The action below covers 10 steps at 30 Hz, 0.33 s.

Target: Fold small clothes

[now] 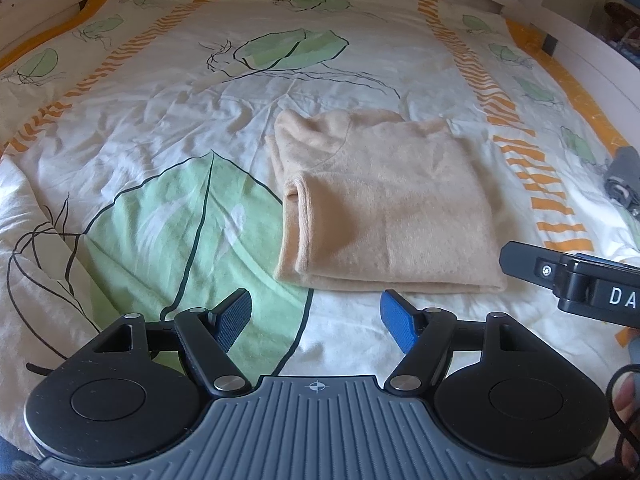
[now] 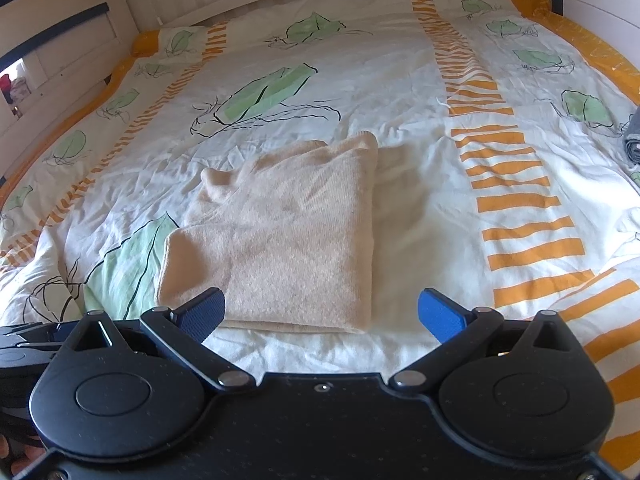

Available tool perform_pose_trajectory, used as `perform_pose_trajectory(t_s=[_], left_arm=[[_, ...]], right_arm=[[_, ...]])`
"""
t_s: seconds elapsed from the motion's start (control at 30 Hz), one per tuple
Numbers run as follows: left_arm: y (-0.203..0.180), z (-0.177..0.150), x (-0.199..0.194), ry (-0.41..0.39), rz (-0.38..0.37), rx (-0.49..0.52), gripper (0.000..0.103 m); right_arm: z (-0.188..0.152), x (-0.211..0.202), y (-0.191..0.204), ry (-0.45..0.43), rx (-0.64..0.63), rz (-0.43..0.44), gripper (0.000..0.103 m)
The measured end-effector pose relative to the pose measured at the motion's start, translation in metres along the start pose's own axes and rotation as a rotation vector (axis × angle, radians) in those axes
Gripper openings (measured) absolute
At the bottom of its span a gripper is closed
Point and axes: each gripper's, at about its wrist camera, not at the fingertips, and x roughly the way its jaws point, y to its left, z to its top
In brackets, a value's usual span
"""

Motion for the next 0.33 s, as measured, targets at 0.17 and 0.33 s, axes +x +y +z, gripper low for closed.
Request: perform_pose_trajectory(t_s=[0.17,0.33], left_arm=[[-0.0003,0.0,0.0013,0.004,0.0,-0.001,0.07],[-0.0004,-0.0001,0.0014,0.004,0.0,0.0,0.07]], right_arm=[[-0.0001,0.0015,-0.0005,0.004,0.006,0.005,0.102],[0.0007,0.0035,-0.0012,0.007,0.016,0.01,0.102]])
